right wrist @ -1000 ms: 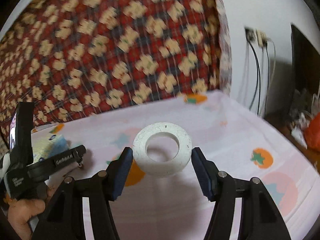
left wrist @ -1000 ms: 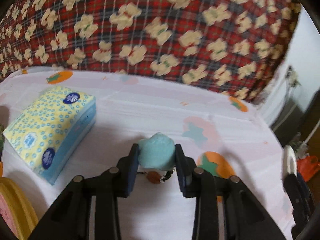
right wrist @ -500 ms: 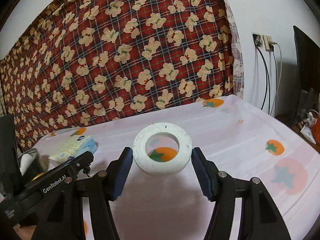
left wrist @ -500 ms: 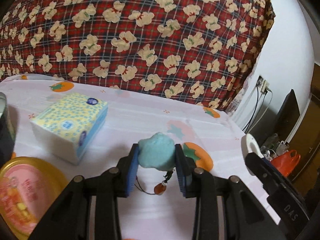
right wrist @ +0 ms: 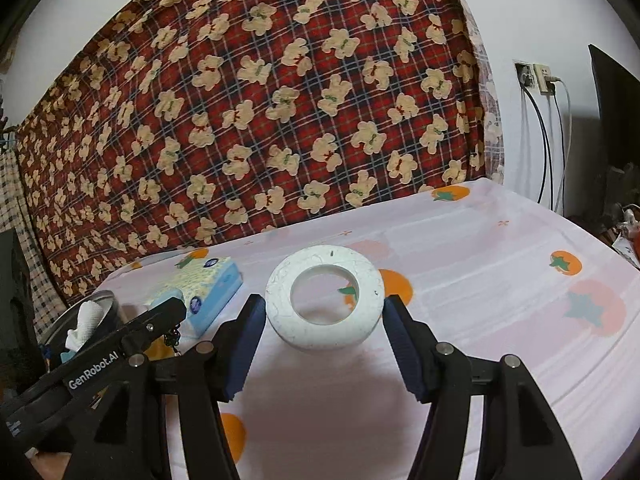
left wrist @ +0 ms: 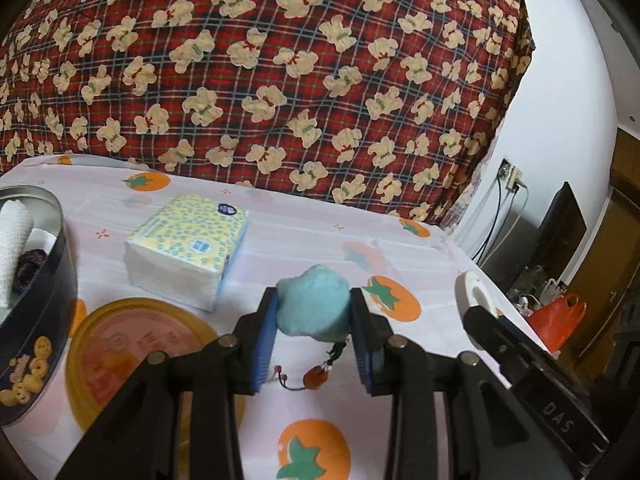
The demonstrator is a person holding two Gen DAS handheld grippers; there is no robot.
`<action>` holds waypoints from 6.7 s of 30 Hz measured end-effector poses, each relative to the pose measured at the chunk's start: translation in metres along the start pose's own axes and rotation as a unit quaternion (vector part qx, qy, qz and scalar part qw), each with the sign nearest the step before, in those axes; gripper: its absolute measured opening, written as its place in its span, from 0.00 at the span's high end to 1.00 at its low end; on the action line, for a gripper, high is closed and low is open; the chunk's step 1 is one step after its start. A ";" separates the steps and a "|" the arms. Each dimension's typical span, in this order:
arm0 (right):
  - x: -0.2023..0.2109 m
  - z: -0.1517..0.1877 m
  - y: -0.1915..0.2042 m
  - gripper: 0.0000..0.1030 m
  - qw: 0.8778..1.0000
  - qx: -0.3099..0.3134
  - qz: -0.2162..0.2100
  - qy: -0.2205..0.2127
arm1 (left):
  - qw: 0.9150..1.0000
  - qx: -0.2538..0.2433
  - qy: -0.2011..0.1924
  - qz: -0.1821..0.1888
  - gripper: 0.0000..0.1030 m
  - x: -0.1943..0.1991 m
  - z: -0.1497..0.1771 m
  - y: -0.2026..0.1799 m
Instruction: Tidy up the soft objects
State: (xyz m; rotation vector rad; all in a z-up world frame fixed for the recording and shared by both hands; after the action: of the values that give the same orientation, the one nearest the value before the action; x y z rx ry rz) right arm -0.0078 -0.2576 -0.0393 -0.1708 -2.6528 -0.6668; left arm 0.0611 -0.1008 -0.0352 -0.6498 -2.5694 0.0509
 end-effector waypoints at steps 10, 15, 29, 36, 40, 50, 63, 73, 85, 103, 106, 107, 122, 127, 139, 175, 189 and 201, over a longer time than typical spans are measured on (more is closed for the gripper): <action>0.014 0.010 0.031 0.39 1.000 0.016 -0.021 -0.002 | 1.000 -0.007 -0.020 -0.011 0.68 0.038 -0.003 0.019; 0.020 0.013 0.058 0.39 0.999 0.030 -0.044 -0.003 | 0.999 -0.003 -0.024 -0.022 0.67 0.050 -0.003 0.037; 0.025 0.031 0.134 0.39 0.993 0.074 -0.096 0.002 | 0.996 0.025 -0.052 -0.075 0.68 0.098 -0.006 0.109; 0.023 0.043 0.173 0.39 0.988 0.091 -0.126 0.011 | 0.991 0.045 -0.071 -0.101 0.68 0.125 -0.010 0.149; 0.021 0.050 0.195 0.39 0.984 0.103 -0.142 0.017 | 0.987 0.055 -0.084 -0.124 0.68 0.144 -0.014 0.175; 0.012 0.064 0.245 0.39 0.975 0.120 -0.183 0.032 | 0.971 0.090 -0.103 -0.196 0.68 0.185 -0.015 0.247; -0.022 0.090 0.314 0.39 0.962 0.147 -0.222 0.061 | 0.965 0.111 -0.090 -0.222 0.68 0.187 -0.001 0.285; -0.073 0.115 0.349 0.39 0.955 0.156 -0.226 0.110 | 0.960 0.115 -0.043 -0.250 0.68 0.164 0.016 0.311; -0.101 0.130 0.365 0.39 0.951 0.167 -0.220 0.138 | 0.948 0.109 0.035 -0.297 0.68 0.137 0.038 0.334; -0.105 0.137 0.368 0.35 0.937 0.164 -0.263 0.160 | 0.923 0.070 0.083 -0.369 0.56 0.130 0.040 0.337; -0.096 0.131 0.364 0.20 0.939 0.150 -0.282 0.125 | 0.922 0.060 0.070 -0.376 0.20 0.135 0.035 0.331; -0.092 0.128 0.362 0.17 0.941 0.147 -0.282 0.112 | 0.922 0.055 0.064 -0.378 0.05 0.137 0.033 0.328; -0.078 0.098 0.317 0.15 0.968 0.105 -0.225 0.033 | 0.925 0.055 0.018 -0.375 0.00 0.148 0.034 0.302; -0.068 0.098 0.312 0.15 0.968 0.115 -0.222 0.016 | 0.919 0.031 0.016 -0.394 0.00 0.147 0.036 0.292; -0.053 0.097 0.297 0.15 0.969 0.115 -0.217 -0.007 | 0.920 0.015 -0.002 -0.392 0.00 0.141 0.040 0.274; -0.027 0.094 0.289 0.14 0.965 0.118 -0.225 -0.067 | 0.904 0.011 -0.098 -0.415 0.00 0.171 0.022 0.266; -0.019 0.090 0.285 0.09 0.966 0.107 -0.221 -0.083 | 0.905 0.010 -0.097 -0.413 0.00 0.170 0.023 0.265; -0.018 0.089 0.285 0.08 0.965 0.111 -0.221 -0.085 | 0.906 0.009 -0.097 -0.413 0.00 0.169 0.024 0.263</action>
State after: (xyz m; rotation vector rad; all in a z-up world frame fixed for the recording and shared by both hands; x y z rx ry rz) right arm 0.0377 0.0348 0.0035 0.4597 -2.9335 -0.4928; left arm 0.0350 0.2116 -0.0202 0.5106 -2.8142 -0.1491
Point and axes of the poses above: each gripper's, at about its wrist camera, not at the fingertips, and x roughly against the way its jaws point, y to its left, z to its underside, the point moved 7 cm from there along -x, roughly the way its jaws point, and after that the axes turned 11 degrees about -x, right-handed, at the moved point
